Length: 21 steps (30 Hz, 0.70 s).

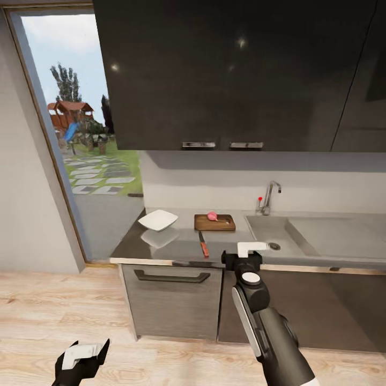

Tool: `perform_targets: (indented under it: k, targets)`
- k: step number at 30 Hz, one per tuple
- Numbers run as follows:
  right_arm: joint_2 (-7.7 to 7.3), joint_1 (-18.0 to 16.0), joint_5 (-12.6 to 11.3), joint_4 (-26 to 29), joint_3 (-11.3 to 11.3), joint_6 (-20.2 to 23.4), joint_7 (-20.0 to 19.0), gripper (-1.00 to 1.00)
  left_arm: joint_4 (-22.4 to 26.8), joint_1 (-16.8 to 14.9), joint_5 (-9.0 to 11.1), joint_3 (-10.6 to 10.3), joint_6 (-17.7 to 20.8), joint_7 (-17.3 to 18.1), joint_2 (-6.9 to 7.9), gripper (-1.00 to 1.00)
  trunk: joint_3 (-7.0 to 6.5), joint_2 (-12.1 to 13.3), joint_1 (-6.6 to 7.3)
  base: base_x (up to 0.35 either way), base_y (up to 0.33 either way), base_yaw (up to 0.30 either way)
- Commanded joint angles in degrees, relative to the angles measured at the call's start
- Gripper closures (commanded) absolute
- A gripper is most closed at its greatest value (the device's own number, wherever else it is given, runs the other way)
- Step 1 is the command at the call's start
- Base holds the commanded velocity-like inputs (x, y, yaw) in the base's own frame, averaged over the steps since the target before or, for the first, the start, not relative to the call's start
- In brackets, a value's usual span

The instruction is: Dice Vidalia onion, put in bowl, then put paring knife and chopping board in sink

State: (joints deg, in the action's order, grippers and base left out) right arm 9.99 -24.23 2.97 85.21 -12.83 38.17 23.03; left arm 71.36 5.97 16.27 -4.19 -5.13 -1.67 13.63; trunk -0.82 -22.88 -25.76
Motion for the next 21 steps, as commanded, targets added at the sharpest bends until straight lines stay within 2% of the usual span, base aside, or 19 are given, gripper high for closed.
perform_targets:
  k: [1,13,21]
  targets:
    - [0.01,0.0,0.4,-0.1,0.0,-0.1,-2.1,-1.00,-0.1,0.0,0.5,-0.2,-0.2,-0.2,0.08,-1.00,0.01,0.0,-0.02,0.000,0.304,0.000]
    - [0.01,0.0,0.4,-0.2,0.0,-0.3,-3.3,-1.00,-0.9,0.0,0.3,-0.2,-0.3,-0.1,-0.01,-1.00,0.01,0.0,-0.02,0.032,0.304,0.000]
    - [0.01,0.0,0.4,-0.5,0.0,-0.3,-3.3,-1.00,-0.9,0.0,0.2,-0.2,-0.4,-0.1,-0.01,-1.00,0.01,0.0,-0.02,0.212,0.251,0.000]
